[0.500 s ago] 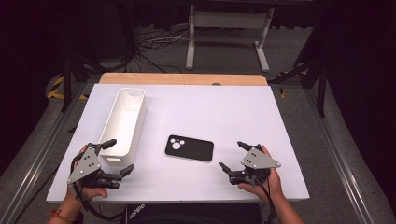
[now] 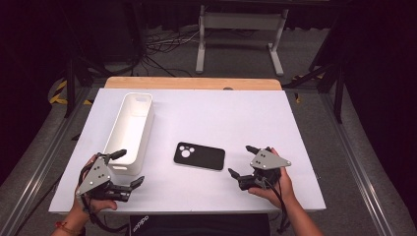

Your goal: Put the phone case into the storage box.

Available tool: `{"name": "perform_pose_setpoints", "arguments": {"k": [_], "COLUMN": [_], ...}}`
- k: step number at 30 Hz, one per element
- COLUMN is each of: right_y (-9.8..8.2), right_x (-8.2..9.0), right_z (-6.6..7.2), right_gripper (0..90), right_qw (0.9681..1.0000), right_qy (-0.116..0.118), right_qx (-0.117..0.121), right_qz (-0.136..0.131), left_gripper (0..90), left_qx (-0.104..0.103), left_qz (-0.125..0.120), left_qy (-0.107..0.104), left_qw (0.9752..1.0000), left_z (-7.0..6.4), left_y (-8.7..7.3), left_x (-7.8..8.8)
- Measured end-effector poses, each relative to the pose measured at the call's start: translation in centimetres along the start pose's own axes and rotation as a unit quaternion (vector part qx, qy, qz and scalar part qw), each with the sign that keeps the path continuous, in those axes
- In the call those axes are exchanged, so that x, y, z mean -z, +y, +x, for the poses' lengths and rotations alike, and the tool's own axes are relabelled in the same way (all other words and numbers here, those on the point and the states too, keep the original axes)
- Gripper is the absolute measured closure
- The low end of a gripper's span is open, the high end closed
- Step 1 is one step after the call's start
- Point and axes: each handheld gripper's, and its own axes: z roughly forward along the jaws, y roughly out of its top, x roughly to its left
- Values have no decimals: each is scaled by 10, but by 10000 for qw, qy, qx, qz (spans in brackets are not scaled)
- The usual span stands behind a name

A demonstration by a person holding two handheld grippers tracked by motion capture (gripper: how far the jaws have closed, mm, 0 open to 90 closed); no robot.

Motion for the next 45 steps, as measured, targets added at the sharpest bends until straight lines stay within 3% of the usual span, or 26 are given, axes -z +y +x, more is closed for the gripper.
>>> {"name": "perform_pose_setpoints", "arguments": {"k": [5, 6, 15, 24, 27, 30, 31, 32, 45], "right_y": [12, 18, 51, 69, 76, 82, 82, 84, 88], "right_x": [-6, -10, -30, -68, -82, -102, -102, -115, -170], "right_z": [-3, -5, -13, -20, -22, -20, -20, -19, -17], "right_gripper": [112, 120, 112, 137, 143, 149, 149, 149, 218], "right_qw": [9999, 9995, 9971, 9933, 9911, 9871, 9871, 9843, 9737], "right_qy": [138, 300, 594, 793, 910, 981, 981, 1030, 1054], "right_qx": [31, -2, 186, 289, 226, 336, 336, 375, 474], "right_qz": [41, 106, 434, 785, 948, 1223, 1223, 1385, 1964], "left_gripper": [48, 48, 48, 48, 48, 47, 48, 47, 44], "left_qx": [21, 6, -5, -24, -22, -50, -50, -23, -120], "left_qz": [14, 28, 80, 160, 218, 209, 209, 193, 191], "left_qy": [10, 46, 12, -52, -103, -88, -88, -95, -116], "left_qw": [10000, 10000, 10000, 9999, 9997, 9997, 9997, 9998, 9997], "left_z": [-1, 0, -2, -3, -4, -3, -3, -4, -5], "left_y": [0, 0, -1, -2, -2, -3, -3, -3, -5], "left_x": [1, 2, 3, 1, 1, 2, 2, 2, 1]}}
